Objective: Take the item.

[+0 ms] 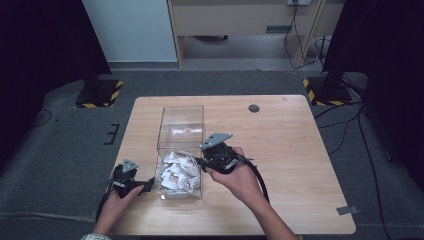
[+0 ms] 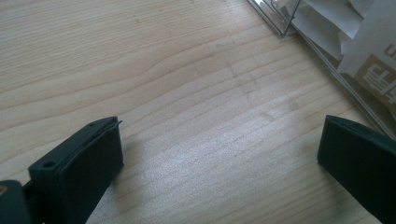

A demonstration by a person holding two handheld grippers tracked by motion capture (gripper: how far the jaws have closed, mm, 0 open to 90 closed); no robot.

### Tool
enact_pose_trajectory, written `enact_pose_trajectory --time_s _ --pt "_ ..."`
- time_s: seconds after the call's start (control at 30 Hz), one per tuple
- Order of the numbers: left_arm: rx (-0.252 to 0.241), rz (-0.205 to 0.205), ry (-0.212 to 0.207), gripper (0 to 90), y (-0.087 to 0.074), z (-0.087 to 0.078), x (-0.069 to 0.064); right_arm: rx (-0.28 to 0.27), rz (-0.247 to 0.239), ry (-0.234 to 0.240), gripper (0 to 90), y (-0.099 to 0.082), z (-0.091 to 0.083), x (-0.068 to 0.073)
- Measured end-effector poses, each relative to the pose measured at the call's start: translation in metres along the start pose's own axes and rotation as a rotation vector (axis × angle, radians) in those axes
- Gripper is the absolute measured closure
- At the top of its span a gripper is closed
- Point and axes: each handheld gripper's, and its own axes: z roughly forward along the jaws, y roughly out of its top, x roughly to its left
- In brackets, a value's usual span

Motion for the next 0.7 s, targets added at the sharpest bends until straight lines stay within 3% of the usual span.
enact_pose_trajectory --time_s 0.2,0.7 --pt "0.000 0.000 0.000 0.0 0.000 0.000 0.000 -0.030 0.007 0.026 62.8 -0.003 0.009 0.006" --pt "0.000 0.000 0.000 0.0 0.000 0.000 0.000 -0.005 0.003 0.052 66.6 -0.007 0.041 0.022"
